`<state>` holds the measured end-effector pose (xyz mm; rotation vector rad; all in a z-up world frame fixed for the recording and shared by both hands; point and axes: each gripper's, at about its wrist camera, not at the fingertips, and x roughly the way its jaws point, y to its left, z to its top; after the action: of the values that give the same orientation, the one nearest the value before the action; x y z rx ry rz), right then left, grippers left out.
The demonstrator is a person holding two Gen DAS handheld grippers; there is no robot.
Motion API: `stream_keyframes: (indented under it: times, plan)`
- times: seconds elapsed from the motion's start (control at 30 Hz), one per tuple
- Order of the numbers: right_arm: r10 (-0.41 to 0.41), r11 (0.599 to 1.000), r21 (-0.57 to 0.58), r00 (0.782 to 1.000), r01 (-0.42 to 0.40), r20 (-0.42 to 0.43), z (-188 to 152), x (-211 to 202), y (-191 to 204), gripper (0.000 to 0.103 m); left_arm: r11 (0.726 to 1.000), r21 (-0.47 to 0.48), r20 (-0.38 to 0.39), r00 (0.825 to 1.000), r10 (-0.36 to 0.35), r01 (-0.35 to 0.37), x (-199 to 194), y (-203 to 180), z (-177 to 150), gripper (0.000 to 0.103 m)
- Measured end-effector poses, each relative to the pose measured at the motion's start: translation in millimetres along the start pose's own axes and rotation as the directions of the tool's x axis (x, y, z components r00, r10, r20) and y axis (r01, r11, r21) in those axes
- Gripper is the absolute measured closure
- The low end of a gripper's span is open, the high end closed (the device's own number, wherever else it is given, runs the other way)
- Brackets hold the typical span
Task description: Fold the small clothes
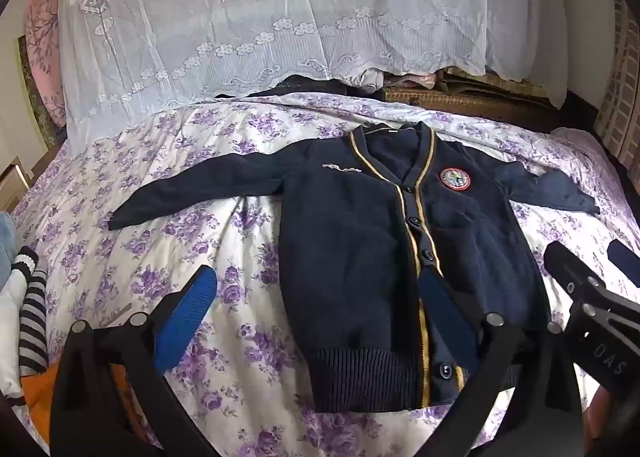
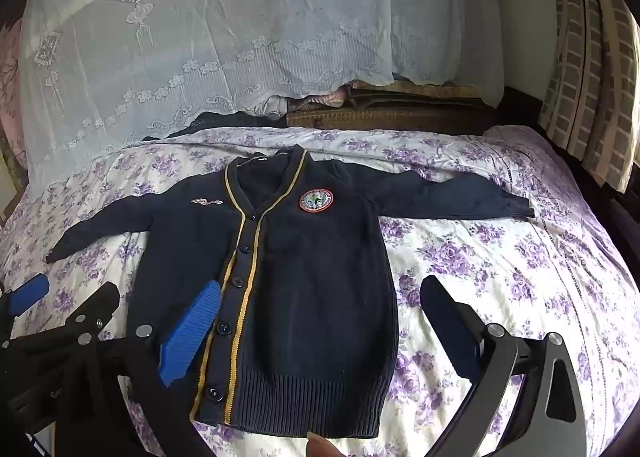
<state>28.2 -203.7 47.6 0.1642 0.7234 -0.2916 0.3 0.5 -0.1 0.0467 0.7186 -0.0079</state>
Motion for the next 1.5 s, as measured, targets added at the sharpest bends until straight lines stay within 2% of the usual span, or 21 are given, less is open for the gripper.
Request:
stream_keyframes:
  times: [0.17,0.3,1.5]
  plan:
    - [0.019,1.000,0.018,1.000,-0.019,0.002,-1,-2,-7,0.003,1.000,-0.006,-0.017,1.000,0.008,-0.008,3,2,4,0.005]
    - [0.016,1.000,0.018,1.000,-0.016,0.004,-2,-1,-6,0.003,1.000,0.000,0.007,1.000,0.019,-0.019,-2,2,1,0.005]
    - [0.024,1.000,0.014,1.000,-0.024,-0.007,-2,-1,-1,0.003,1.000,-0.002,-0.014,0.999,0.028,-0.028,6,7,-6,0.004]
